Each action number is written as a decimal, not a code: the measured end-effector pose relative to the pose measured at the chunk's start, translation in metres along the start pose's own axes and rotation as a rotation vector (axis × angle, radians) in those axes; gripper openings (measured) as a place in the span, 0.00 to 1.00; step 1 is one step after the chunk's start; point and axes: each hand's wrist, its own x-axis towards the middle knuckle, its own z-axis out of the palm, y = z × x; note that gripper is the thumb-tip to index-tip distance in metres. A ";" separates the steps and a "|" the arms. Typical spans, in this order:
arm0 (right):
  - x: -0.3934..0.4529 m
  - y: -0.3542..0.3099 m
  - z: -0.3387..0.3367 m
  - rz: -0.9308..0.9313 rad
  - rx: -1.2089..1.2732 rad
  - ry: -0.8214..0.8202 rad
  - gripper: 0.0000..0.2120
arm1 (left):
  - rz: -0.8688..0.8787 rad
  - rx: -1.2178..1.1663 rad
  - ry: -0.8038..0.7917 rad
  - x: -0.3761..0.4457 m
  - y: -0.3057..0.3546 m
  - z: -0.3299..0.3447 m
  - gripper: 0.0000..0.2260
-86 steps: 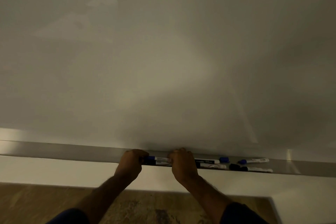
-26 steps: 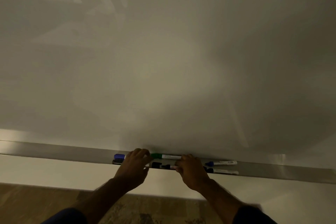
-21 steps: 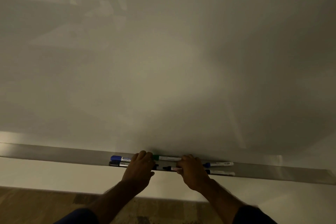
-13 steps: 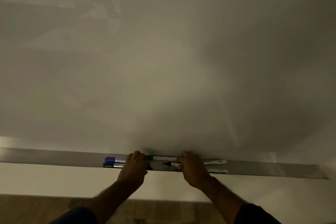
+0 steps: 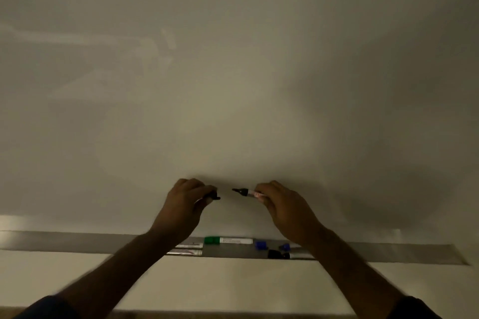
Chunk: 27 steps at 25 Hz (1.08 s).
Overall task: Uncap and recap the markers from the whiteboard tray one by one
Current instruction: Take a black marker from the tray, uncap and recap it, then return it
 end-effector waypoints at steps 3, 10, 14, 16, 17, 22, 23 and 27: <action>0.017 -0.021 -0.046 -0.088 -0.042 0.106 0.10 | 0.033 -0.057 0.069 0.020 0.023 -0.042 0.11; 0.038 -0.070 -0.135 -0.232 -0.145 0.295 0.11 | -0.078 -0.238 0.218 0.057 0.073 -0.126 0.12; 0.043 -0.088 -0.166 -0.285 -0.202 0.332 0.13 | -0.008 -0.280 0.233 0.073 0.093 -0.157 0.09; 0.044 -0.094 -0.175 -0.305 -0.238 0.342 0.14 | 0.037 -0.278 0.244 0.078 0.100 -0.167 0.10; 0.044 -0.097 -0.179 -0.313 -0.245 0.350 0.14 | 0.044 -0.279 0.248 0.079 0.104 -0.171 0.10; 0.047 -0.103 -0.187 -0.337 -0.264 0.359 0.14 | 0.048 -0.281 0.243 0.082 0.119 -0.180 0.11; 0.047 -0.104 -0.188 -0.338 -0.269 0.361 0.14 | 0.057 -0.285 0.246 0.082 0.122 -0.181 0.11; 0.050 -0.109 -0.191 -0.352 -0.265 0.354 0.14 | 0.063 -0.303 0.226 0.083 0.130 -0.183 0.11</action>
